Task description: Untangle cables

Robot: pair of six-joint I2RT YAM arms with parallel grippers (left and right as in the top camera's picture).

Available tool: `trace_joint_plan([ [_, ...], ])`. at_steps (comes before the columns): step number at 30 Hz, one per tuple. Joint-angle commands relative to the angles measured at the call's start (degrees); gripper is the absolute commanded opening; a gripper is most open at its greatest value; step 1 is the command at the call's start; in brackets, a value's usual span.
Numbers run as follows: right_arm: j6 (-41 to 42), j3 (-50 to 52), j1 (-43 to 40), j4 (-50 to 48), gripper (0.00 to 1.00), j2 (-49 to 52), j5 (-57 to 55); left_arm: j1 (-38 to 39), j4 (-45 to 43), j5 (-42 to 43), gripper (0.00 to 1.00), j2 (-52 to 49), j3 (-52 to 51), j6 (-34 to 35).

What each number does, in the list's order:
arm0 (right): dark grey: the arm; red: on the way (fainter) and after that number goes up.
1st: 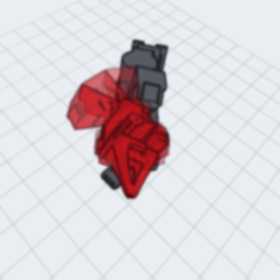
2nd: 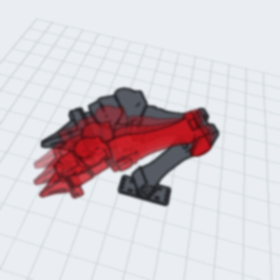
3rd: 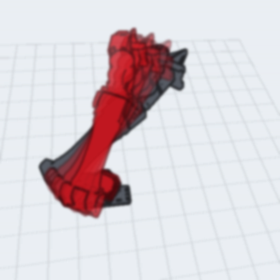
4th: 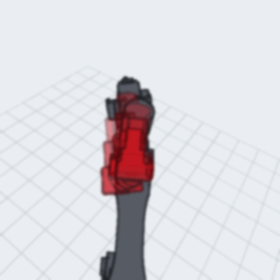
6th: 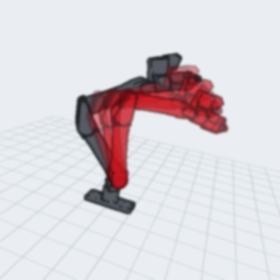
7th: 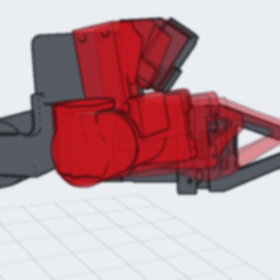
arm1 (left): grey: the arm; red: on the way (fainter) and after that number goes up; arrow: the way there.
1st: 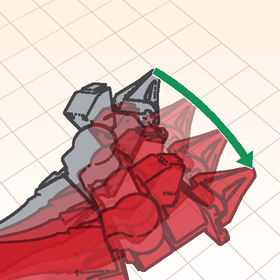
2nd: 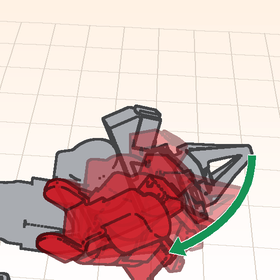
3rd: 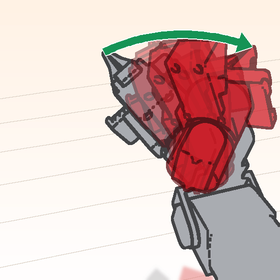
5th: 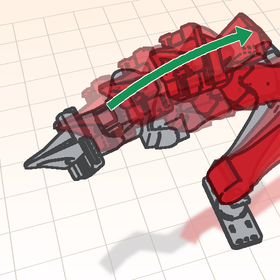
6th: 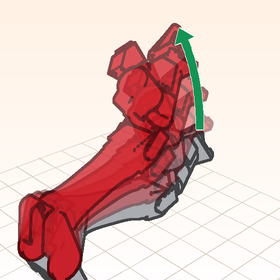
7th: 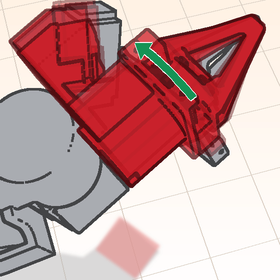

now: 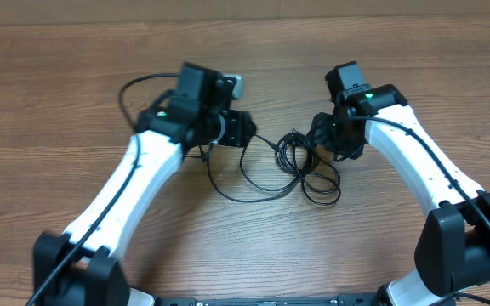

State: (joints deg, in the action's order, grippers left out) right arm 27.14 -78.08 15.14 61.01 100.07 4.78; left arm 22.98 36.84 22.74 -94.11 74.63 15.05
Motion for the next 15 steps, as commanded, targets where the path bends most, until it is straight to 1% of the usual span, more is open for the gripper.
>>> trace_joint_plan([
  [1, -0.24, 0.07, -2.62, 0.09, 0.81, -1.07, 4.04, 2.75, -2.67, 1.07, 0.50, -4.72, 0.63, 0.17],
  [2, -0.26, 0.07, -3.43, 0.33, 0.84, -1.07, 5.40, 3.50, -3.82, 1.07, 0.49, -6.49, 0.63, 0.20],
  [4, -0.35, 0.07, -4.66, 0.94, 0.87, -1.05, 6.29, 4.70, -5.57, 1.09, 0.49, -9.42, 0.63, 0.20],
  [7, -0.44, 0.07, -5.92, 1.49, 0.88, -1.07, 6.34, 6.43, -7.78, 1.07, 0.49, -13.31, 0.63, 0.20],
  [15, -0.44, 0.07, -6.21, 1.53, 0.88, -1.05, 6.93, 10.25, -11.85, 1.09, 0.45, -21.11, 0.63, 0.44],
])
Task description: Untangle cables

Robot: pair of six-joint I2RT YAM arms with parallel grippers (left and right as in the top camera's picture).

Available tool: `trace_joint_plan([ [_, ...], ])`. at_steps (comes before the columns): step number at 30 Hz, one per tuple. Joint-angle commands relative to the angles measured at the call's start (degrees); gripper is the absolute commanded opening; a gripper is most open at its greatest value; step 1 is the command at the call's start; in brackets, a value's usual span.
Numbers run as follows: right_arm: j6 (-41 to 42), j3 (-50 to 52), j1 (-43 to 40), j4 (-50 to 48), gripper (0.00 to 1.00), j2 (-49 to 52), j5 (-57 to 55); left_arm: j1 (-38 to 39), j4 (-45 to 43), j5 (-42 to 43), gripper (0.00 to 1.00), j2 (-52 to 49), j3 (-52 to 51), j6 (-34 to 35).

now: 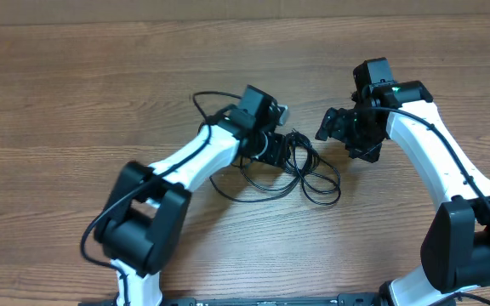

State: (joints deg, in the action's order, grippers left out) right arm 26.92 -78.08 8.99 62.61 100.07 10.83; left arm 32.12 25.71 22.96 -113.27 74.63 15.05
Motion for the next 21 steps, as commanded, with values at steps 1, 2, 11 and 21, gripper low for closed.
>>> trace_joint_plan([
  [1, -0.22, 0.07, -0.07, -0.07, 0.88, -1.05, 0.87, 1.44, -0.98, 0.94, 0.44, -2.49, 0.63, 0.44],
  [2, -0.22, 0.07, -0.07, -0.07, 0.88, -1.05, 0.87, 1.70, -1.11, 1.03, 0.44, -2.71, 0.63, 0.48],
  [11, -0.22, 0.07, -0.07, 0.37, 0.89, -1.05, 0.87, 1.99, -3.89, 0.61, 0.08, -2.95, 0.66, 0.39],
  [21, -3.17, 0.07, -0.07, 1.16, 0.92, -1.05, 4.61, -0.35, -2.58, 0.59, 0.04, 2.86, 1.70, 0.39],
])
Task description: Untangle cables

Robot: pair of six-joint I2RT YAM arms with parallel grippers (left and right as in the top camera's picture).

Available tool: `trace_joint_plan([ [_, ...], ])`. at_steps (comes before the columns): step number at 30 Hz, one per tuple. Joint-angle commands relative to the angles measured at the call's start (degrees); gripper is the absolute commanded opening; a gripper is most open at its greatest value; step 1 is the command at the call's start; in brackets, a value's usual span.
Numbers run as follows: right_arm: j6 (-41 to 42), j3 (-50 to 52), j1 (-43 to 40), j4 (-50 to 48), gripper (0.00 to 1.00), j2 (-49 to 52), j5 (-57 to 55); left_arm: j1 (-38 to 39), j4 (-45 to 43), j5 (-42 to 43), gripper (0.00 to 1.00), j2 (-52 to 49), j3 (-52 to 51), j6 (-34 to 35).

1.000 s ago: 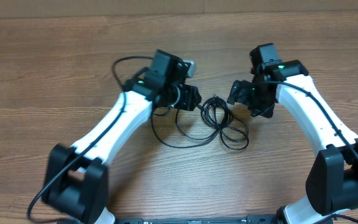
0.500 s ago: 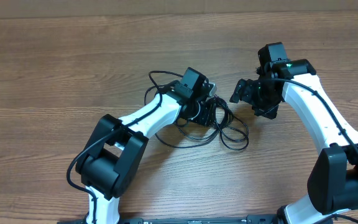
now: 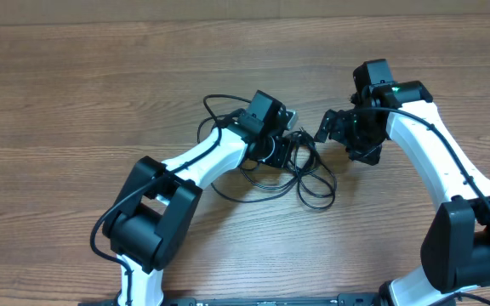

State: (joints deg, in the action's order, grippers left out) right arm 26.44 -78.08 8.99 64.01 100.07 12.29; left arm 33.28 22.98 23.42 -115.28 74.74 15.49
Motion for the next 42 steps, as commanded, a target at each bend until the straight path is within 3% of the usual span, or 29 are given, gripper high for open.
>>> trace_joint_plan([
  [1, -5.03, 0.07, 0.00, -0.48, 0.92, -1.05, 5.95, -1.88, 0.15, 0.13, 0.04, 6.49, 1.60, -0.02],
  [3, -8.96, 0.07, 0.15, -0.66, 0.92, -1.05, 10.69, -2.56, 0.74, 0.15, 0.04, 10.91, 1.60, 0.24],
  [9, -9.20, 0.07, 2.19, -0.98, 0.89, -1.05, 11.41, -2.73, 3.43, 0.15, 0.04, 19.80, 1.60, 0.39],
  [17, -9.18, 0.07, 8.76, -5.99, 0.87, -1.05, 11.37, -2.73, 5.68, -0.13, 0.04, 22.40, 1.60, 0.37],
  [24, -8.22, 0.07, 10.12, -11.67, 0.63, -1.05, 9.60, -2.73, 8.98, 0.17, 0.04, 22.51, 1.60, 0.37],
  [32, -5.53, 0.07, 10.14, -12.70, 0.62, -1.05, 10.34, -2.93, 9.75, 0.17, 0.04, 23.23, 1.60, 0.35],
  [42, -14.75, 0.07, 10.12, -12.33, 0.63, -1.05, 20.98, -3.63, 9.97, 0.00, 0.04, 26.45, 1.62, -0.57],
])
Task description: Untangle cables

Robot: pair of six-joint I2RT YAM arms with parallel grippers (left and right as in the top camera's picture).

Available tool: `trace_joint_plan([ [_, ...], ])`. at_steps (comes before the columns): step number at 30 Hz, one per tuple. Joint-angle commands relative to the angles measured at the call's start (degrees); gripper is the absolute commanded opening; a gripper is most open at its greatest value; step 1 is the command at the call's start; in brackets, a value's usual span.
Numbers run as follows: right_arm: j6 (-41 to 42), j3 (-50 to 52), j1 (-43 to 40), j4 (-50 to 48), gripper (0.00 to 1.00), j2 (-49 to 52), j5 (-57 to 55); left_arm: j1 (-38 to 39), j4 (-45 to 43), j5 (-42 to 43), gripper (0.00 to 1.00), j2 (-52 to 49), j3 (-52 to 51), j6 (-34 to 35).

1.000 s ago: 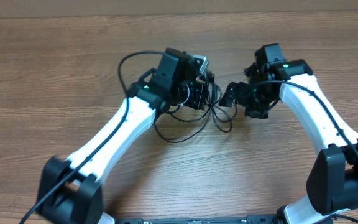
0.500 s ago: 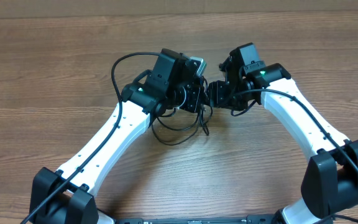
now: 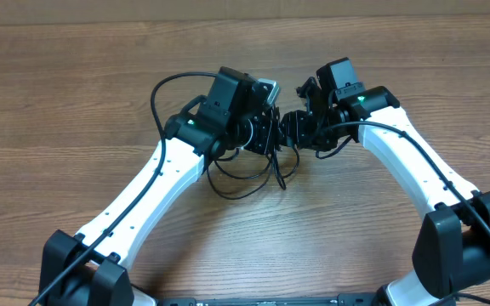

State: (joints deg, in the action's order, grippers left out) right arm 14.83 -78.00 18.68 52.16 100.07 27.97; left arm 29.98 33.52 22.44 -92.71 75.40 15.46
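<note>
A tangle of thin black cables (image 3: 243,177) lies on the wooden table, with loops trailing toward me beneath both grippers. Its upper part is bunched between the two grippers at the table's middle. My left gripper (image 3: 268,134) points right into that bunch and looks shut on the cables. My right gripper (image 3: 296,127) points left and meets the same bunch from the other side, almost touching the left one. Its fingers are buried in dark cable, so their state is hidden. One strand (image 3: 279,170) hangs straight down between them.
The wooden table (image 3: 75,85) stretches all around. The left arm's own black supply cable (image 3: 164,85) arcs over the table behind its wrist. The right arm's cable runs along its white link (image 3: 407,161).
The right gripper has moved left from beside the tangle to right against it. The left gripper has shifted back left and up, and the cable loops now lie further left and more bunched.
The grippers first stood on either side of the spread tangle, left at its left end, right at its right. Then the left gripper was in the tangle's middle while the right stood off, fingers apart. Now both meet at the bunched cables.
</note>
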Motion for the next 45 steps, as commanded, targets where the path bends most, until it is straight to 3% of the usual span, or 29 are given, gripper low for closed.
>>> trace_joint_plan([
  [1, -3.13, -0.02, 0.44, -0.59, 0.62, -1.05, 4.79, -0.48, -0.66, 1.22, 0.04, 4.72, 0.96, -0.48],
  [3, -2.86, -0.02, 0.44, -0.85, 0.56, -1.05, 2.54, -0.50, -1.01, 1.40, 0.04, 6.62, 0.96, -0.48],
  [10, 3.41, 0.00, 0.44, -0.63, 0.04, -1.05, -10.05, -1.29, -1.07, 0.31, 0.04, 14.93, 0.96, -0.48],
  [18, 14.38, 0.00, 0.28, 5.01, 0.04, -1.05, -28.33, -9.49, 4.46, -1.68, 0.04, 20.17, 0.96, -0.46],
  [20, 13.66, 0.00, 0.28, 4.87, 0.04, -1.05, -25.90, -12.31, 5.81, -1.66, 0.04, 20.24, 0.96, -0.46],
  [23, -3.06, 0.00, 0.35, 1.79, 0.04, -1.05, -3.91, -15.15, 8.00, -1.57, 0.04, 18.93, 0.94, 0.42],
  [25, -6.60, -0.02, 0.33, 0.76, 0.04, -1.05, 5.09, -15.17, 8.79, -1.36, 0.04, 17.77, 0.94, 0.42],
  [30, -4.76, -0.02, 0.33, 0.96, 0.06, -1.05, 0.87, -14.23, 10.25, 1.53, 0.06, 13.64, 0.85, 0.44],
  [32, -1.07, -0.02, 0.15, 2.23, 0.19, -1.05, -7.41, -13.66, 10.23, 1.88, 0.22, 11.30, 0.83, 0.42],
  [35, 5.31, -0.02, -0.50, 4.83, 0.29, -1.05, -18.38, -12.63, 10.08, 1.84, 0.29, 7.50, 0.83, 0.39],
  [36, 7.21, -0.02, -0.90, 5.68, 0.33, -1.05, -20.98, -12.24, 9.90, 1.84, 0.35, 6.03, 0.83, 0.39],
  [40, 9.27, -0.02, -3.28, 7.17, 0.41, -1.05, -23.19, -10.23, 7.78, 2.05, 0.52, 0.24, 0.83, 0.37],
  [45, 10.69, -0.02, -7.91, 8.81, 0.47, -1.05, -21.79, -6.10, 0.22, 1.97, 0.63, -8.07, 0.83, -1.49],
])
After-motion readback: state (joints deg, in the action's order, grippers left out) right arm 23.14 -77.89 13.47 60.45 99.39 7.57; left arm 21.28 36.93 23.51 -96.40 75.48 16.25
